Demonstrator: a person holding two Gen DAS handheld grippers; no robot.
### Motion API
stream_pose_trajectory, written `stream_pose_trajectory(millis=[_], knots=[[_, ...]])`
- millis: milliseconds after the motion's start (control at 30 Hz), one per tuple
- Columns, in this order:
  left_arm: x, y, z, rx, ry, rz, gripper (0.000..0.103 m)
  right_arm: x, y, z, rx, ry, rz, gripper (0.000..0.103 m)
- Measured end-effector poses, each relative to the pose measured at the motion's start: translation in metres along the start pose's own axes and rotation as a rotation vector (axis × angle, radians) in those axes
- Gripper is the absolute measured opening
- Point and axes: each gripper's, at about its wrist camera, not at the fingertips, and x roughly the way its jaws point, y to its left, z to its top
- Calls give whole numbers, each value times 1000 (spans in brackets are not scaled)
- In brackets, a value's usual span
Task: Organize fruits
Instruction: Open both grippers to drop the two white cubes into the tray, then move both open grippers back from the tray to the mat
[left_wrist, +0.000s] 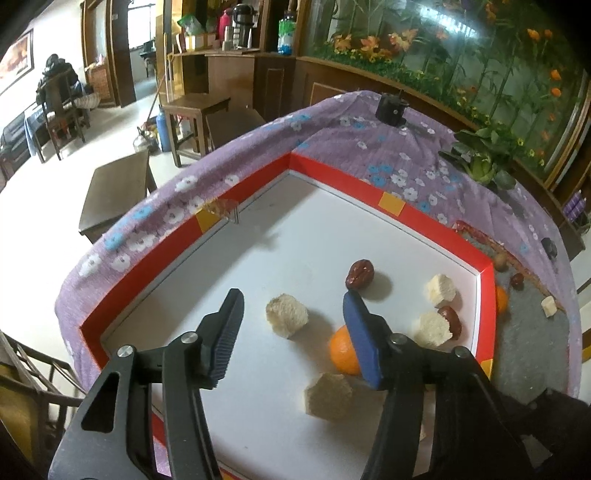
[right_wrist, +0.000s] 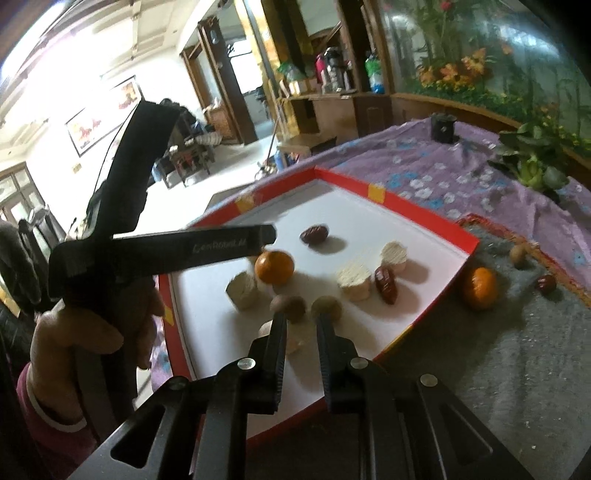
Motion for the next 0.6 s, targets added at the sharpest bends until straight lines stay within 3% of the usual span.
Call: stream_pose_trajectory(millis=[200,600], knots=[[-10,-10,-2,14,-15,-16,58,-11,-12,3,48,-44,-52,16],[-28,-39,-6,62,-41,-56,58,-20,-40,-5,135,-48,-158,17]])
